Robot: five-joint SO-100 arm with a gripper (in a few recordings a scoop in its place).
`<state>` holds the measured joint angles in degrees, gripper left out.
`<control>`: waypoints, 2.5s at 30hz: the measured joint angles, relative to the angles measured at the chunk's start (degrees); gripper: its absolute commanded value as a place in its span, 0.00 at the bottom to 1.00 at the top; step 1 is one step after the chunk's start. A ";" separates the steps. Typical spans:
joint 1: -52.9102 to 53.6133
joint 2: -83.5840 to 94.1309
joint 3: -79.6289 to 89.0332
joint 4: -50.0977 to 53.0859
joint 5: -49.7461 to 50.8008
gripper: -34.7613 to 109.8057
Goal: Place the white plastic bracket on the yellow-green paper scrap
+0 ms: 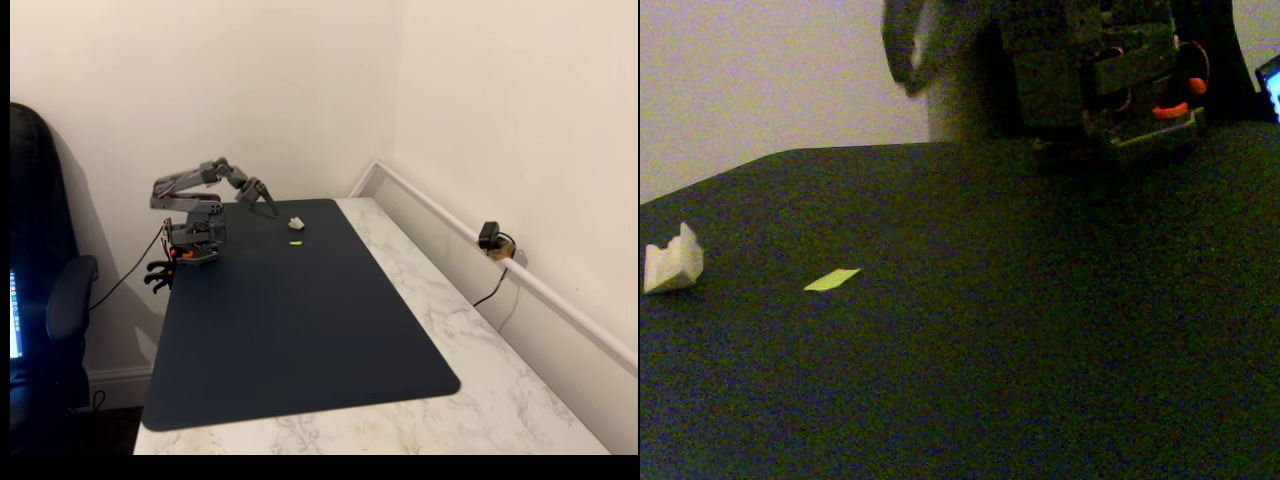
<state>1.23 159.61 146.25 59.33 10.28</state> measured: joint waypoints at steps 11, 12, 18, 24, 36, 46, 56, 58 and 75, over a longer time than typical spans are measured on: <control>0.62 -24.17 -21.62 5.62 11.51 0.28; 0.88 -26.54 -23.47 6.59 12.74 0.30; 3.25 -42.10 -37.18 16.17 18.11 0.30; 5.71 -54.84 -48.25 22.41 19.51 0.32; 14.24 -72.69 -57.66 24.17 15.82 0.33; 21.80 -82.79 -62.67 24.79 12.92 0.39; 23.73 -92.02 -75.32 22.76 6.42 0.46; 24.70 -94.31 -77.87 22.94 5.36 0.48; 28.56 -110.04 -89.03 24.26 6.42 0.50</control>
<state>29.79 49.57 57.22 83.58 16.70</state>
